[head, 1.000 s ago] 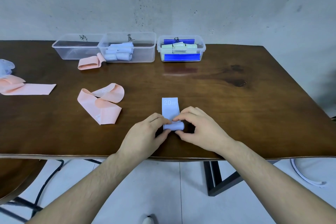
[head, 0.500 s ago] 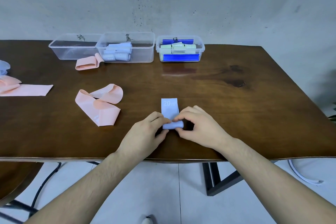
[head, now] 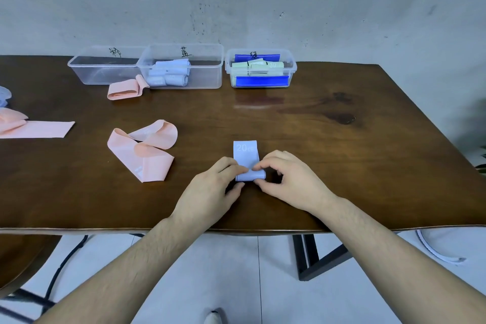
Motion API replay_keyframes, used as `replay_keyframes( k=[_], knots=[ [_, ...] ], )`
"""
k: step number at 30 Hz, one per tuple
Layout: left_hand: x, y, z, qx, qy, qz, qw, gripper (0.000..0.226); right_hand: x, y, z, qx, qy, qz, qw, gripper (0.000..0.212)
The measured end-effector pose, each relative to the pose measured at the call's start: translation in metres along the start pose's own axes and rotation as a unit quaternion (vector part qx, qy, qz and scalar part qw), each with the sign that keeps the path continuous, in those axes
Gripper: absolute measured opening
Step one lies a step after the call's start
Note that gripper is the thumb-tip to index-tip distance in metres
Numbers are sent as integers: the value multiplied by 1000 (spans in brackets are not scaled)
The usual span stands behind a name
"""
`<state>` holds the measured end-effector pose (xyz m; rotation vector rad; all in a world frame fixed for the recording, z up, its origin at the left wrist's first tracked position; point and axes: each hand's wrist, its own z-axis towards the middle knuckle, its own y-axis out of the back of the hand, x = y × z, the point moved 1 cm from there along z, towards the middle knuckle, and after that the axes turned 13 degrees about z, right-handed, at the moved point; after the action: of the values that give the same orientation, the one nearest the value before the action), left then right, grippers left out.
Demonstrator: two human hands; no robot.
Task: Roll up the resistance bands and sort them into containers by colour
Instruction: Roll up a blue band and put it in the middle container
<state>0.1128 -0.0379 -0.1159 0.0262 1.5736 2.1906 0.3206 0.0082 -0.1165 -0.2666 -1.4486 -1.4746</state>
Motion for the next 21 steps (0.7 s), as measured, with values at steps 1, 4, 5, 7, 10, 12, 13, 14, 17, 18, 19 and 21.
replay_keyframes(
  k=[1,4,5,7,10,12,13,14,17,18,19,21],
  knots=[
    [0,0,1,1,-2,1,1000,25,0,0,0,1,-3,-1,1000,23],
    [1,-1,3,-2,1,1,1000,24,0,0,1,-8,10,-14,1000,26],
    [1,-1,4,-3,3,3,1000,24,1,0,1,-10,18,-17,1000,28],
    [2,-1,6,-4,8,8,1000,26,1,0,0,-2,26,-22,999,30],
    [2,-2,8,1,14,13,1000,28,2,0,2,8,29,-33,999,31],
    [1,-2,9,-2,18,16,1000,29,1,1,4,9,26,-36,999,32],
    [0,-1,9,-5,20,16,1000,29,1,1,4,12,22,-37,999,33],
    [0,-1,9,-7,22,16,1000,29,0,1,5,16,16,-37,999,34],
    [-1,1,11,-12,15,10,1000,31,-3,1,8,19,1,-34,999,35],
    [-1,1,12,-11,6,8,1000,29,-4,1,9,18,0,-33,999,34],
    [0,1,12,-11,-1,7,1000,27,-3,1,10,18,-1,-32,999,33],
    [2,0,14,-14,-4,7,1000,25,-2,1,12,21,0,-29,999,32]
  ],
)
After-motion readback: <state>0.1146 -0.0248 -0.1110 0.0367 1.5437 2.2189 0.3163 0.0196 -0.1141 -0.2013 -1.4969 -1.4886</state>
